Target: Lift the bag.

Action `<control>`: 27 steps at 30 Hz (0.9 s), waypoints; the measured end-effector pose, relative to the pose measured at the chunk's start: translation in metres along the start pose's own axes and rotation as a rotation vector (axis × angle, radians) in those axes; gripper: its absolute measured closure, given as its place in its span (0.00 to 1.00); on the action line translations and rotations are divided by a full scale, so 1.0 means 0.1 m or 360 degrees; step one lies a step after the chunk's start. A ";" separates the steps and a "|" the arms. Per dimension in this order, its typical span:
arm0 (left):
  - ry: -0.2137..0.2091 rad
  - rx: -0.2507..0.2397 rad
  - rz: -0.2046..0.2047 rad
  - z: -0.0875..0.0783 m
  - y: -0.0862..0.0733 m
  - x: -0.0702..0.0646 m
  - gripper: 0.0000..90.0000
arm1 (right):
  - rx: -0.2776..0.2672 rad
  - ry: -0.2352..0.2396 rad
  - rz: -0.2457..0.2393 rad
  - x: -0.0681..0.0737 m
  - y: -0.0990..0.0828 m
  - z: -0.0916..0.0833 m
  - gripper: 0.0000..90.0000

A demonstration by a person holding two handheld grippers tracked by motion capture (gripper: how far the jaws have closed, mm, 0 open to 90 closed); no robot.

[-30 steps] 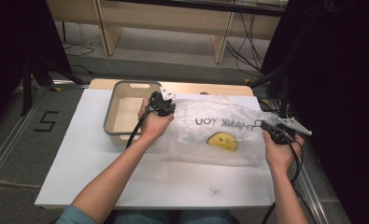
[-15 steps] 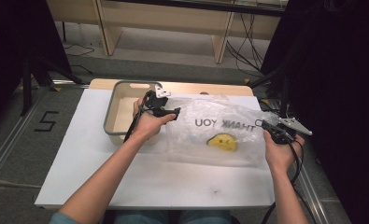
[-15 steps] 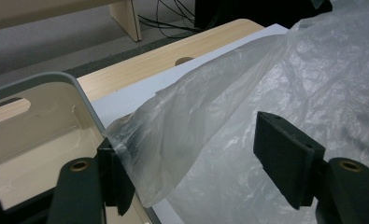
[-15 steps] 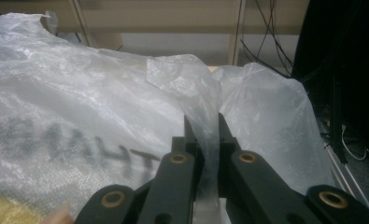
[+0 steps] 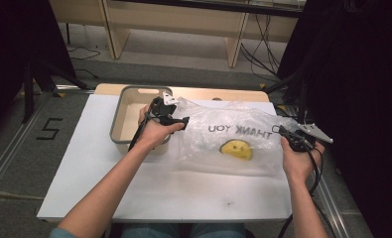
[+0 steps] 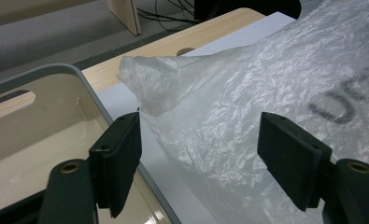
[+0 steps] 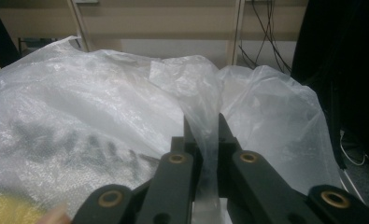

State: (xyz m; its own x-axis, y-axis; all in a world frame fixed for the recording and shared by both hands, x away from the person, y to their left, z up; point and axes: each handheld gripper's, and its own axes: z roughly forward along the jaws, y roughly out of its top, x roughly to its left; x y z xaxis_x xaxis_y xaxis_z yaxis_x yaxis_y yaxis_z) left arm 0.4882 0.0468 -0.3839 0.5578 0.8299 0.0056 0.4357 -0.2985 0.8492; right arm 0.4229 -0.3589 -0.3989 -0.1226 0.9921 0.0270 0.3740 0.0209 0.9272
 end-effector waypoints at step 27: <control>0.0031 -0.0007 0.0043 -0.03 -0.06 -0.04 0.35 | -0.0230 -0.0006 -0.0062 -0.01 0.07 -0.17 0.29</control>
State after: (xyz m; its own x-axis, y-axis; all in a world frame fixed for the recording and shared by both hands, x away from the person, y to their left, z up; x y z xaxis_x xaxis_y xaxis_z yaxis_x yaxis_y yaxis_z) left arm 0.4812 0.0463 -0.3878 0.5554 0.8306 0.0390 0.4173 -0.3190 0.8510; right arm 0.4098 -0.3617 -0.3865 -0.1307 0.9914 -0.0110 0.2330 0.0415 0.9716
